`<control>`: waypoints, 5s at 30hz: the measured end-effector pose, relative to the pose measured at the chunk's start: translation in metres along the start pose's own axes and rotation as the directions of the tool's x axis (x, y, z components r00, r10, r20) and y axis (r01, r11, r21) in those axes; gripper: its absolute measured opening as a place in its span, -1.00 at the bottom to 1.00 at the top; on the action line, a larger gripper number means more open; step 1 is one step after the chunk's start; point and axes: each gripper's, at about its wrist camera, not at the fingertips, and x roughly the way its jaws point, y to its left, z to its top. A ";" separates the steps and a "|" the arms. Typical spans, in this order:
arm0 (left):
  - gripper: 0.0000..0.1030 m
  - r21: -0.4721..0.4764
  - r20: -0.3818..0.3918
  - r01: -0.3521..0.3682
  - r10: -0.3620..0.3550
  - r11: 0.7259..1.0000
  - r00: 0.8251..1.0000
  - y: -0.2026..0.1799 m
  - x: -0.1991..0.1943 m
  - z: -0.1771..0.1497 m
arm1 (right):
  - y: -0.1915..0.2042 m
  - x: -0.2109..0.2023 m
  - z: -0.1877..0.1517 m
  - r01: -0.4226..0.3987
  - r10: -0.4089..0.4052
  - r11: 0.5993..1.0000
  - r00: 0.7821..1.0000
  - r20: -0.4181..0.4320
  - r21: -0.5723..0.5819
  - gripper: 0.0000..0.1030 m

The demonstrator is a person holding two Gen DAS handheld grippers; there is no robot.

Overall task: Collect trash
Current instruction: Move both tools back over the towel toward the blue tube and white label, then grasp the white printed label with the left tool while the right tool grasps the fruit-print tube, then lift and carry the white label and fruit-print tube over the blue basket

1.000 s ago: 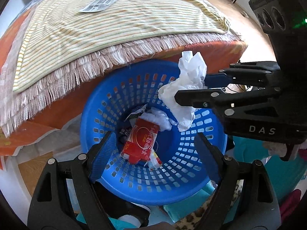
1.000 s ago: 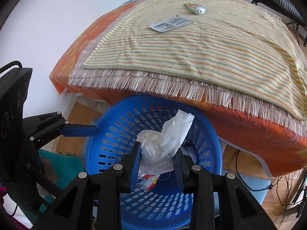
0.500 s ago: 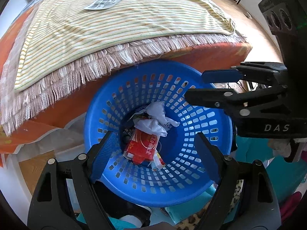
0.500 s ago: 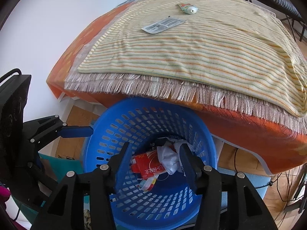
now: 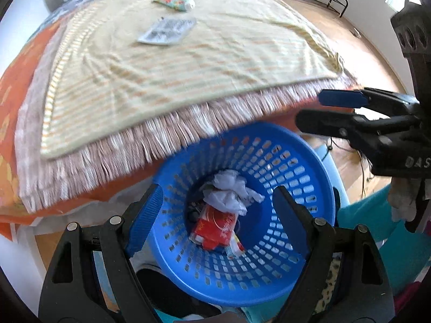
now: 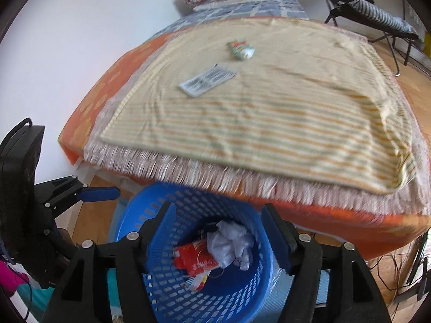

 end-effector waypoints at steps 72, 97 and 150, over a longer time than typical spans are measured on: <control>0.31 -0.007 0.044 -0.109 0.109 0.994 0.993 0.070 0.075 0.195 | -0.078 0.065 0.225 0.017 -0.036 0.984 0.994 0.108 0.176 0.79; 0.24 -0.178 0.038 -0.154 0.163 0.972 0.986 0.147 0.050 0.170 | -0.022 0.158 0.255 0.163 -0.163 0.986 0.986 0.020 -0.024 0.41; 0.24 -0.097 0.171 -0.127 0.142 0.987 0.975 0.084 -0.021 0.142 | 0.012 0.031 0.180 0.215 -0.185 0.955 0.970 0.157 -0.204 -0.29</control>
